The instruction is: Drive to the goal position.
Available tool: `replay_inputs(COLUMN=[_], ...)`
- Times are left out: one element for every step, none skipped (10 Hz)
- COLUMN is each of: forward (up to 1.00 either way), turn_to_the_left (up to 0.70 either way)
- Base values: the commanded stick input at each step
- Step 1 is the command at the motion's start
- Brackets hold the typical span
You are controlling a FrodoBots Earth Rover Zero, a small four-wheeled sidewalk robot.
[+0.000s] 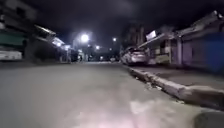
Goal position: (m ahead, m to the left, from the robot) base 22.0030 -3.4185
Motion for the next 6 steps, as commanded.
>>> replay_inputs(forward=[1.00,1.00,1.00,1.00,1.00,1.00], turn_to_the_left=[0.00,0.00,0.00,0.00,0.00,0.00])
